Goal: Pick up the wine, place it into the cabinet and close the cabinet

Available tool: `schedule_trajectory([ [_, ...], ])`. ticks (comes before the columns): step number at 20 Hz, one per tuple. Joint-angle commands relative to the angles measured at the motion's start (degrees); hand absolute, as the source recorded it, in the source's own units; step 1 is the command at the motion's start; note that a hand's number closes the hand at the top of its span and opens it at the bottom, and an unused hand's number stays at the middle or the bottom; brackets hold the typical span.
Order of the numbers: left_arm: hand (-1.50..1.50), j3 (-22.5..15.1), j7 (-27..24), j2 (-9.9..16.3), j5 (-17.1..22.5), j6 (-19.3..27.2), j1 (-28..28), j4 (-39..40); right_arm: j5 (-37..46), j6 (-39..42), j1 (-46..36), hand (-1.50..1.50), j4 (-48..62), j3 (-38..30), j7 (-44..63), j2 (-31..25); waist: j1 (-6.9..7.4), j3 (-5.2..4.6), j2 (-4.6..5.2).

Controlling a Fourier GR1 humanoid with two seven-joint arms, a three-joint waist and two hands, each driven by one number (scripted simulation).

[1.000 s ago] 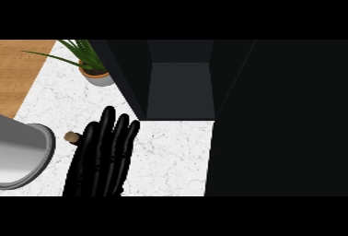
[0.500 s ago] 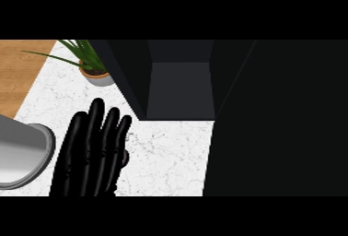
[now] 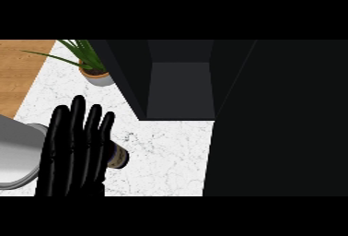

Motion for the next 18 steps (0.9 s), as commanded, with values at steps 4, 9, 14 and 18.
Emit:
schedule_trajectory([
  [4, -1.5, 6.04, -6.49, 4.06, 4.39, -1.37, 6.69, -1.98, -2.23, 2.53, 4.52, -1.5, -2.7, 0.64, -2.24, 0.26, -0.09, -0.02, 0.08],
  [9, -1.5, 8.01, -16.52, 5.97, 8.64, 0.87, 13.22, 1.02, -3.05, 1.7, 2.21, -1.5, -2.98, -1.2, -0.57, 0.42, -0.09, -0.08, 0.12],
  [14, -1.5, 16.81, -19.25, 9.55, 18.77, -3.69, 19.57, -2.72, -0.17, 0.19, 1.38, -1.5, -4.32, 2.08, 0.66, 1.85, 0.08, -0.08, 0.05],
  [18, -1.5, 22.24, -28.3, 10.36, 27.55, -8.03, 24.99, 1.34, -1.07, 0.06, -1.53, -1.5, -3.79, 0.11, 2.58, 1.13, 0.29, -0.11, 0.04],
])
